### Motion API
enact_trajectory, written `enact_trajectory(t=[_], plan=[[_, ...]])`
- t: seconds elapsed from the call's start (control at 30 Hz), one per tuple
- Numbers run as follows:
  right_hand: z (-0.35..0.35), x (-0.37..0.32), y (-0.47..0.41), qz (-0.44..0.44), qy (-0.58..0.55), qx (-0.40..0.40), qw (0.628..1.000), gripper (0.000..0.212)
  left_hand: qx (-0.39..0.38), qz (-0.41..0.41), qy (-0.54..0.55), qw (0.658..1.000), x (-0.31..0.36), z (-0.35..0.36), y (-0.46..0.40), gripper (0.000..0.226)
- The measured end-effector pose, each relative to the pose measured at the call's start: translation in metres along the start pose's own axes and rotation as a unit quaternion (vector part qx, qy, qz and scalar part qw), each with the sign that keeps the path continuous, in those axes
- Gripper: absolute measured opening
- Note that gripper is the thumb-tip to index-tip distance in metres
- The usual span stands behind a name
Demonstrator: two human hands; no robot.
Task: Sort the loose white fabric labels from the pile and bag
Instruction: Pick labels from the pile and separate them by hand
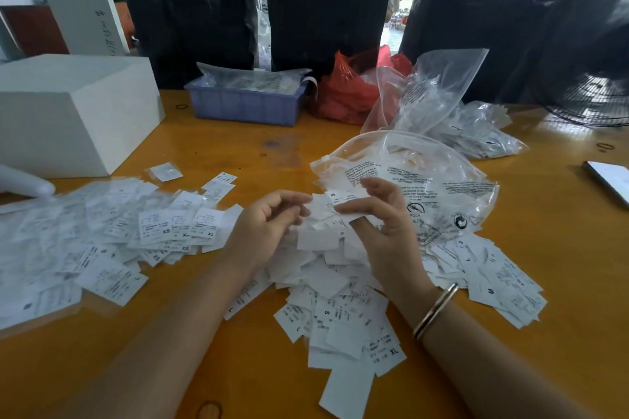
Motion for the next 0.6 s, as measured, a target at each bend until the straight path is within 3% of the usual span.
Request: enact_trajectory(t=[0.13,0.23,0.37,0.47,0.6], plan=[[0.000,0.007,-0.003,0.057,-0.072,0.002,0.996,0.051,0.023,0.012,-0.017,1.000,0.001,0.000,0.001,0.022],[0.004,0.008,0.000,0.075,-0.065,-0.034,0.995,0.050,0.044,0.020,-0.016,0.999,0.002,-0.003,0.000,0.015],[0.008,0.008,0.002,0.072,-0.120,-0.074,0.987,0.037,0.025,0.030,-0.012,0.999,0.005,0.000,-0.002,0.011],[0.005,0.010,-0.001,0.057,-0.089,-0.031,0.994,0.027,0.030,0.030,0.012,0.999,0.005,0.001,-0.001,0.011],[0.006,0.015,-0.002,0.075,-0.119,-0.017,0.990,0.033,0.035,0.020,0.027,0.999,0.000,0.000,0.000,0.012]])
Point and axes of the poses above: each hand's wrist, its own y-axis away from the middle knuckle, its own z-axis out of the palm, x = y × z, the point moved 5 cm from there along -y, towards the middle knuckle, and after that the axes turned 3 degrees about z, right-handed, at the moved point
